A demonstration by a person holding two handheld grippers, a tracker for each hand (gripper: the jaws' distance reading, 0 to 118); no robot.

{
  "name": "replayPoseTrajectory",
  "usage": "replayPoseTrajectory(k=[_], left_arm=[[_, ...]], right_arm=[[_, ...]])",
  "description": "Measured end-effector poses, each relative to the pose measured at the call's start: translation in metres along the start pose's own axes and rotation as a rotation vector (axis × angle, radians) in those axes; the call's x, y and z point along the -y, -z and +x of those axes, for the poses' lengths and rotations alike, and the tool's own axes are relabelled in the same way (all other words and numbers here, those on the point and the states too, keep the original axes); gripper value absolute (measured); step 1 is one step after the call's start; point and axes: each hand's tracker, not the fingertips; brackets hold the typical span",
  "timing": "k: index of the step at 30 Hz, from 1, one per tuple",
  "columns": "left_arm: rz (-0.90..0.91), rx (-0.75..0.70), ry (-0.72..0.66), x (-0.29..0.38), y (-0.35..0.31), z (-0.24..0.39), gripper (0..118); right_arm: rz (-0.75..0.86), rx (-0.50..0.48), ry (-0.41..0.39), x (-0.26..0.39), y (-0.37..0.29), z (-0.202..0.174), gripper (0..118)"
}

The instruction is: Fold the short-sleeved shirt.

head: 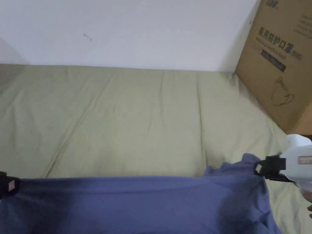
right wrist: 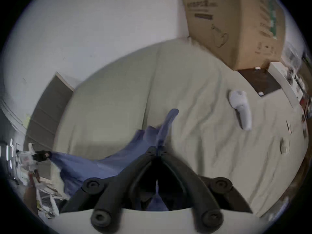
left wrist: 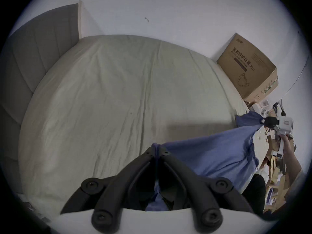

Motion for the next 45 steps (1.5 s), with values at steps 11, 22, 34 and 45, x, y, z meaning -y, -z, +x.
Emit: replayPoseTrajectory(k=[11,22,34,45], left_arm=[[-0.099,-0.003,0.034,0.105,-0.05,0.008,2],[-0.196,-0.046,-0.113,0.161,-0.027,0.005,86],[0.214,-0.124,-0.062,0.114,-0.081,0.119,101],[0.228,-0.334,0.127,0.121,-0.032,0.171,1]], right_arm=[[-0.152,0.015,0.124,0.141,-0.087,0.043,0],[-0.223,0.295,-0.046,0.17,-0.046,0.03,100],[0.078,0.225,-0.26,0.157,-0.07,-0.121,115],[0.095,0.309,-0.281,0.16,-0.013,-0.158,0]])
